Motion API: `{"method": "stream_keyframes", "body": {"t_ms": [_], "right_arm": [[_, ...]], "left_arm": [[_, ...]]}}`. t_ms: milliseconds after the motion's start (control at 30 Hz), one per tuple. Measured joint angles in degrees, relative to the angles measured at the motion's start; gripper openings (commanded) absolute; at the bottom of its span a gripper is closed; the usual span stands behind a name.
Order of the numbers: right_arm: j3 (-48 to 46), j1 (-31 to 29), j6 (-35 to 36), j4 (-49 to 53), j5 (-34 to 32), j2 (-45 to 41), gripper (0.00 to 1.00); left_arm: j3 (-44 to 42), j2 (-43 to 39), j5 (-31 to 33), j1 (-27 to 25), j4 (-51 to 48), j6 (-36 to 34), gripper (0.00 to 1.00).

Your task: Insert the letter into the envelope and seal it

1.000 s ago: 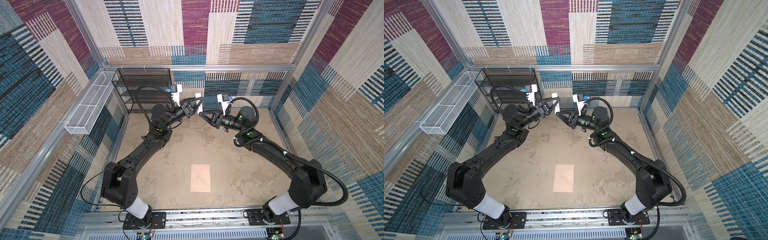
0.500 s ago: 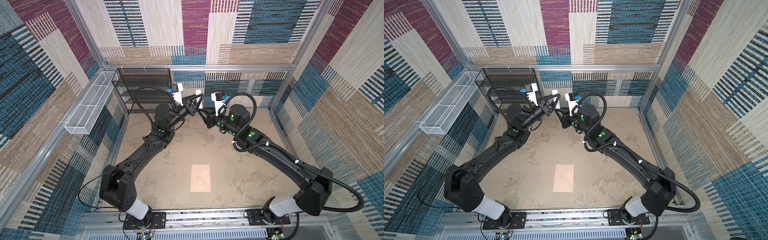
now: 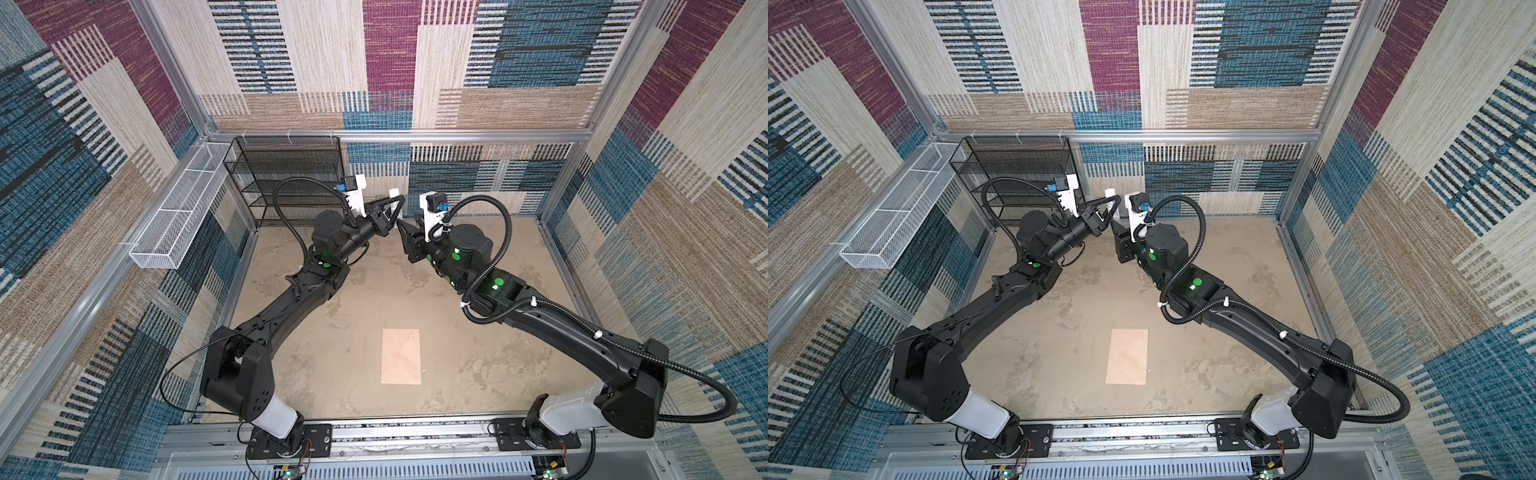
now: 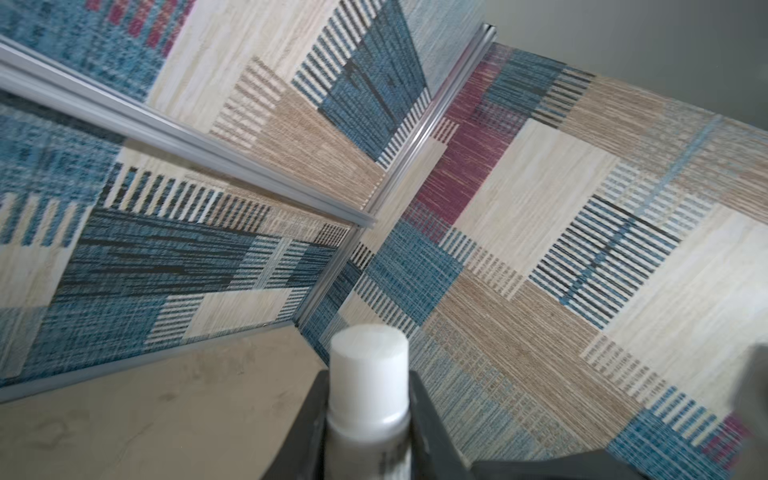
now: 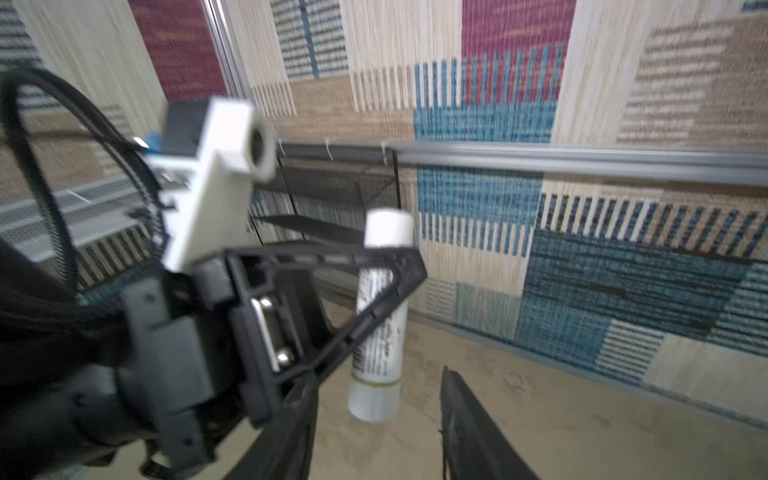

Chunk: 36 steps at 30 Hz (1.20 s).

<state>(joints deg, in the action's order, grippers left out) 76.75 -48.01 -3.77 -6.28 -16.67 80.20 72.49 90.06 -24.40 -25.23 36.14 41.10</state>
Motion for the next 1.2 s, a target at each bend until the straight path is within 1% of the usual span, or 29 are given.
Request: {"method": "stream_keyframes", "body": {"t_ms": [67,133,200,267,400,500,600,733,867,1033,1100,1200], "right_arm": [[-3.19,1.33,-1.31,-4.09,3.15,-2.40,0.57],[-6.54,4.33,-3.56,-6.99,5.35,-4.26,0.57],[-9.94,7.85,-6.71,-8.92,9.77,-5.66,0.54],[-12.48,10.69,-9.97,-11.08,15.47,-6.23,0.54],[-15.93,15.93,-18.75,-19.06,29.79,-4.96,0.53],[-17.03,17.51,-25.92,-26.27,39.36,-2.14,0.53],[-17.33,18.49,-32.87,-33.62,46.40,0.85,0.54],[-16.31,18.88,-39.95,-41.20,51.87,4.96,0.54],[-14.73,18.91,-44.85,-46.29,54.93,8.31,0.54],[-13.09,18.99,-48.65,-50.16,56.89,11.17,0.52],[-12.52,19.12,-49.68,-50.86,57.22,11.87,0.49],[-12.31,19.10,-50.45,-51.19,57.46,12.15,0.48]], "left_arm": [[-0.17,0.00,-0.90,1.01,-0.83,1.09,0.00],[0.15,-0.04,-1.95,2.45,-0.17,2.43,0.00],[0.57,0.00,-2.23,4.61,1.55,4.13,0.00],[0.90,0.50,-3.08,5.99,4.24,7.08,0.00],[1.66,4.00,-7.98,6.73,12.76,14.84,0.00],[1.92,7.56,-10.64,6.84,20.35,22.27,0.00],[1.97,9.38,-12.39,6.84,25.66,27.89,0.00],[2.29,9.35,-13.90,6.36,30.08,30.75,0.00],[2.43,9.75,-15.23,5.55,32.52,31.85,0.00],[2.73,10.03,-16.02,4.50,32.87,32.00,0.00],[2.95,10.12,-15.50,4.22,33.35,32.00,0.00],[3.08,10.32,-14.93,3.89,34.27,32.02,0.00]]}}
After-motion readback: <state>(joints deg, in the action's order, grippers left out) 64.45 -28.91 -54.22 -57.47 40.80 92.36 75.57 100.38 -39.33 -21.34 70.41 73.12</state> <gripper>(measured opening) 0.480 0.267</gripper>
